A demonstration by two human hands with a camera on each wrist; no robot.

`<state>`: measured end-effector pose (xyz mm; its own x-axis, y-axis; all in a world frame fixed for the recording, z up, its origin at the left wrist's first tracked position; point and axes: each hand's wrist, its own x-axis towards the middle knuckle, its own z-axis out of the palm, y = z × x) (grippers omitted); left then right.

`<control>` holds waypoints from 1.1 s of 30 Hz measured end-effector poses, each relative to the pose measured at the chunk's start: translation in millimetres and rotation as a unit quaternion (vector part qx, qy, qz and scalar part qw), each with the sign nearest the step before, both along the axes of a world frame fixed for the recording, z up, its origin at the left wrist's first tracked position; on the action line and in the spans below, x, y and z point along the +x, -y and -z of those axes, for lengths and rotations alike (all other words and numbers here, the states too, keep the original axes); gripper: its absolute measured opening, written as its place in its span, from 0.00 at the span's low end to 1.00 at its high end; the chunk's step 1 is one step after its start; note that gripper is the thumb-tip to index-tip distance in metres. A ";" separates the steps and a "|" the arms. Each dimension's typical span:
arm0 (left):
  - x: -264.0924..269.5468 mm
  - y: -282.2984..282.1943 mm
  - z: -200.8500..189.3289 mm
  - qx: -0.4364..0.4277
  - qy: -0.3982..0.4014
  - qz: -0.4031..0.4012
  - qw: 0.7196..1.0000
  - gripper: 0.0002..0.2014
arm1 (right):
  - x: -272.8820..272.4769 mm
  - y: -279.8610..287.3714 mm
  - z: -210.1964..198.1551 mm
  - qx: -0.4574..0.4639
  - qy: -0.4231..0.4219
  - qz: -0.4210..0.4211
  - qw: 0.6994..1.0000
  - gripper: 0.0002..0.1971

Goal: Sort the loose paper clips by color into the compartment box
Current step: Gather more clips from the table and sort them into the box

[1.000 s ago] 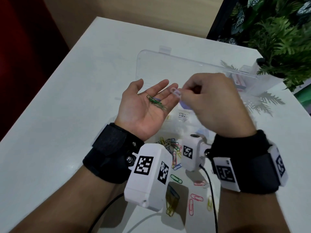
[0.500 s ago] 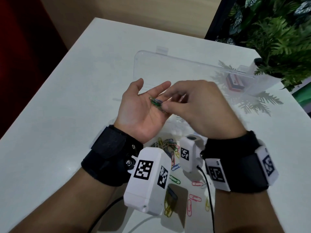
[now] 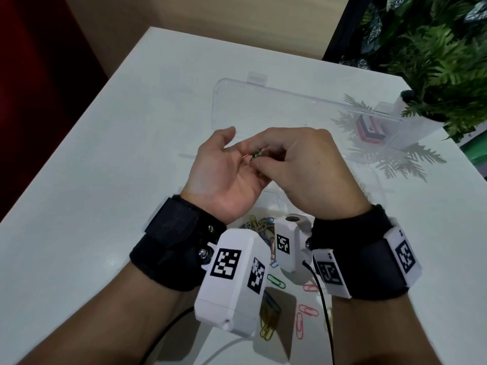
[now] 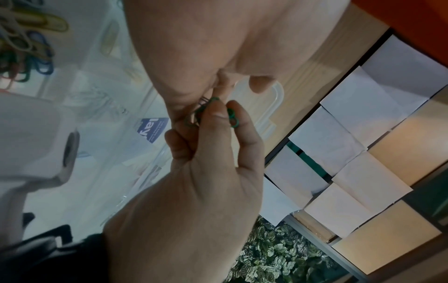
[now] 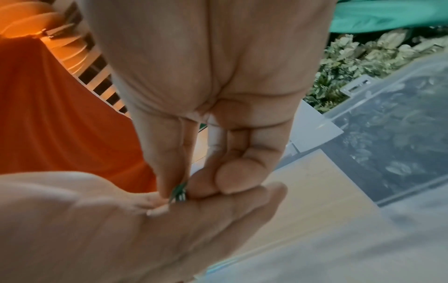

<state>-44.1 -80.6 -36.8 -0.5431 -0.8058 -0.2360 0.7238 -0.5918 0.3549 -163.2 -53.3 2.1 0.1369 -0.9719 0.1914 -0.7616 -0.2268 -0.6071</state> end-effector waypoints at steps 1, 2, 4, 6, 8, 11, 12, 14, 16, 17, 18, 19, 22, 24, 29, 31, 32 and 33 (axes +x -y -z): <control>0.1 -0.2 -1.3 -0.001 -0.001 0.001 1.000 0.23 | -0.6 0.6 0.5 -0.003 0.024 0.003 1.000 0.10; 0.1 -0.4 -2.7 0.001 -0.007 0.001 1.000 0.18 | -1.3 1.4 1.0 -0.004 0.056 0.006 0.998 0.10; 1.1 0.6 -5.1 0.002 -0.015 -0.007 1.000 0.12 | -2.3 3.7 2.2 -0.007 0.117 0.009 0.993 0.09; 3.5 2.1 -6.7 -0.011 -0.007 -0.014 1.000 0.14 | -1.1 5.3 3.8 -0.017 0.144 0.008 0.989 0.09; 6.9 4.6 -8.6 -0.026 0.000 -0.015 1.000 0.14 | 2.6 6.7 4.7 -0.027 0.163 0.000 0.986 0.09; 14.5 11.7 -10.2 -0.029 0.003 -0.038 0.999 0.15 | 7.5 8.7 2.1 -0.037 0.197 -0.005 0.980 0.09; 17.5 14.0 -11.3 -0.027 0.004 -0.048 0.998 0.14 | 7.5 9.9 -0.2 -0.040 0.198 -0.002 0.979 0.09; 24.4 17.8 -15.8 -0.025 0.013 -0.066 0.997 0.09 | 5.7 12.5 -6.5 -0.039 0.193 0.006 0.980 0.08; 31.8 20.8 -19.9 -0.020 0.029 -0.086 0.996 0.10 | 2.4 16.7 -11.1 -0.030 0.186 0.015 0.982 0.06; 35.6 21.8 -21.6 -0.018 0.035 -0.096 0.995 0.11 | 1.1 19.1 -11.7 -0.022 0.176 0.019 0.984 0.06; 39.6 22.5 -22.6 -0.016 0.039 -0.106 0.993 0.11 | 0.6 22.1 -10.9 -0.010 0.161 0.020 0.987 0.05; 43.3 22.0 -23.9 -0.015 0.040 -0.115 0.992 0.11 | 1.4 25.1 -9.3 0.004 0.142 0.018 0.990 0.05; 52.4 16.9 -26.0 -0.005 0.044 -0.127 0.991 0.12 | 10.5 34.5 -2.5 0.043 0.069 0.017 0.997 0.04; 56.8 11.7 -25.9 0.003 0.041 -0.129 0.991 0.12 | 20.6 38.8 1.1 0.059 0.017 0.023 0.998 0.03; 63.7 0.1 -30.3 0.011 0.027 -0.132 0.991 0.14 | 36.6 39.2 0.8 0.113 -0.016 0.019 0.993 0.04; 64.0 -4.3 -32.2 0.010 0.021 -0.124 0.992 0.14 | 35.3 35.7 -7.3 0.083 -0.009 0.030 0.996 0.04; 63.4 -6.1 -32.9 0.008 0.019 -0.119 0.993 0.14 | 33.8 34.0 -12.7 0.053 -0.005 0.038 0.998 0.03; 62.2 -7.3 -33.5 0.008 0.017 -0.117 0.993 0.14 | 32.3 32.0 -18.5 0.021 -0.002 0.042 0.999 0.02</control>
